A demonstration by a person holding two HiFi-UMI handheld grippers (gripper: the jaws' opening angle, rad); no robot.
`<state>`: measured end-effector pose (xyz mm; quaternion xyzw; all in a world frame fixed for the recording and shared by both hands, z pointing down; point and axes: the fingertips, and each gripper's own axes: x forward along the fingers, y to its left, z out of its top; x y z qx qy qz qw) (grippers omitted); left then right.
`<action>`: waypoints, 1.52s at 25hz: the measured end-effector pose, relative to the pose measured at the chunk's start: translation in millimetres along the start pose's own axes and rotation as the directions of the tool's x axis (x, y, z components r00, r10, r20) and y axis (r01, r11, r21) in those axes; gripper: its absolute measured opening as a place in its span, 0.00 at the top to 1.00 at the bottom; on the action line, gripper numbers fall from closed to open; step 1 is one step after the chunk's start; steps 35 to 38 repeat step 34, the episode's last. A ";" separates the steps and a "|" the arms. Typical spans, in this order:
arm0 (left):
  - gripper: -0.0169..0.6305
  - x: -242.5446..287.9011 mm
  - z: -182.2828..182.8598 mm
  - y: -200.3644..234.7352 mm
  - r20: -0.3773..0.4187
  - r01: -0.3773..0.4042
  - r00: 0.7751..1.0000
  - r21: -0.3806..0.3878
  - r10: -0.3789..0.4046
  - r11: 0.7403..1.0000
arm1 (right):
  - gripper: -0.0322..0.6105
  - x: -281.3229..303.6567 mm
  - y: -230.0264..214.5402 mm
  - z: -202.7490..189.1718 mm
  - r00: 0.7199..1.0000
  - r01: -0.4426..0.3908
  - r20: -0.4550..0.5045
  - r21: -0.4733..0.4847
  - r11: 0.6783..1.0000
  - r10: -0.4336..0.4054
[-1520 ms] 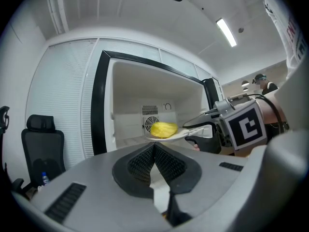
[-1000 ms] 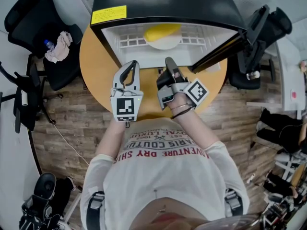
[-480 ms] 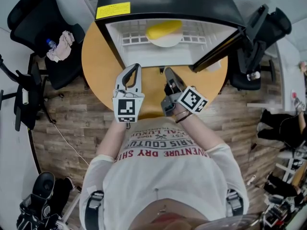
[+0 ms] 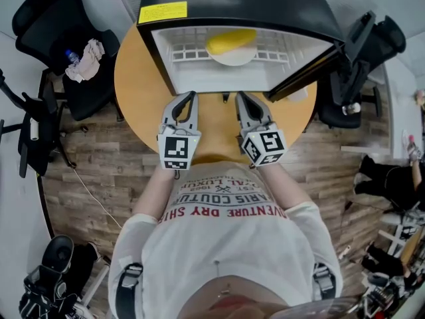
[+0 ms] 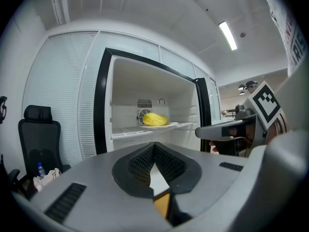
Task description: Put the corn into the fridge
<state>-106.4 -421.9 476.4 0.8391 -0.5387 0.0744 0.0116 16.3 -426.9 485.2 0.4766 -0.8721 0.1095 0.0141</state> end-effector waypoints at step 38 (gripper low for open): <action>0.93 -4.9 22.3 -12.8 0.031 0.054 0.998 -0.006 -0.054 0.999 | 0.90 1.6 14.5 28.8 0.996 0.033 -0.077 -0.199 0.979 -0.049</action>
